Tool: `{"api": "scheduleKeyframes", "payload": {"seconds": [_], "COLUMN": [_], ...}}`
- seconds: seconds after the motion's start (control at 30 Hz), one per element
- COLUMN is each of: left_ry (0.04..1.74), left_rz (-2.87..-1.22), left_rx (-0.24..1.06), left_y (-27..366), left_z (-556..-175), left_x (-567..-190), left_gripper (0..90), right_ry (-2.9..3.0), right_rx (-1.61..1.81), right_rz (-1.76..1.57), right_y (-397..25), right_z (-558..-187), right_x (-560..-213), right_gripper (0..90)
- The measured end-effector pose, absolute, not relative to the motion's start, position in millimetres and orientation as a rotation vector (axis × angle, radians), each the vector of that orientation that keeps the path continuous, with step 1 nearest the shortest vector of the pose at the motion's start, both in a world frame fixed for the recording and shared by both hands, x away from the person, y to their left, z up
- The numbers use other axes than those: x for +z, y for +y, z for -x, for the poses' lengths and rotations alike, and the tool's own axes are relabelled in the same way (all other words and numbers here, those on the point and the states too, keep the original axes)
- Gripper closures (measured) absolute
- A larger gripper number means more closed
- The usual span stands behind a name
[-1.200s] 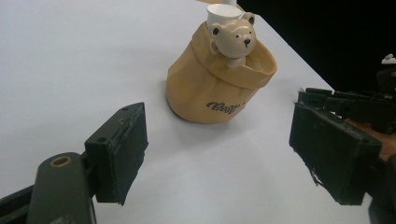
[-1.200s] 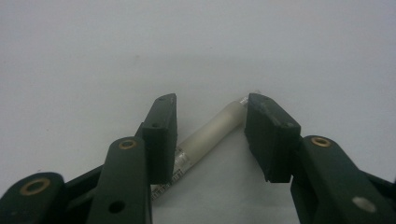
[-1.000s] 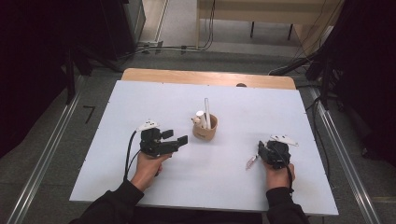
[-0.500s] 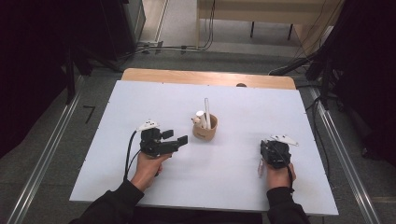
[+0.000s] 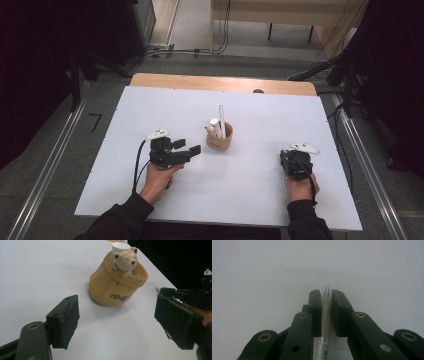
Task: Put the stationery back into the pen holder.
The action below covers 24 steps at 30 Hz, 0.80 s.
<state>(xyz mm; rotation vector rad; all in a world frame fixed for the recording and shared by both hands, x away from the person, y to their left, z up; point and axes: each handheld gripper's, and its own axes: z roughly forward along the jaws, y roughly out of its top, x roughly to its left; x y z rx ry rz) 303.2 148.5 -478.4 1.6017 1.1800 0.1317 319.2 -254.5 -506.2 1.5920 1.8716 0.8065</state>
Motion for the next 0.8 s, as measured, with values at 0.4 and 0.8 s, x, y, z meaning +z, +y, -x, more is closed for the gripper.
{"api": "scheduleKeyframes", "payload": {"seconds": [0.4,0.8], "left_ry": [1.177,1.171], "left_rz": [-1.599,-1.603], "left_rx": [0.126,0.113], "left_y": [148,147], "left_z": [-303,-302], "left_x": [-478,-478], "left_gripper": [20.6,20.7], "right_ry": [1.916,1.912], "right_rx": [0.874,1.0], "right_rz": [-1.58,-1.54], "right_y": [-254,-251], "right_z": [-317,-309], "right_x": [-500,-486], "right_gripper": [78.5,78.6]}}
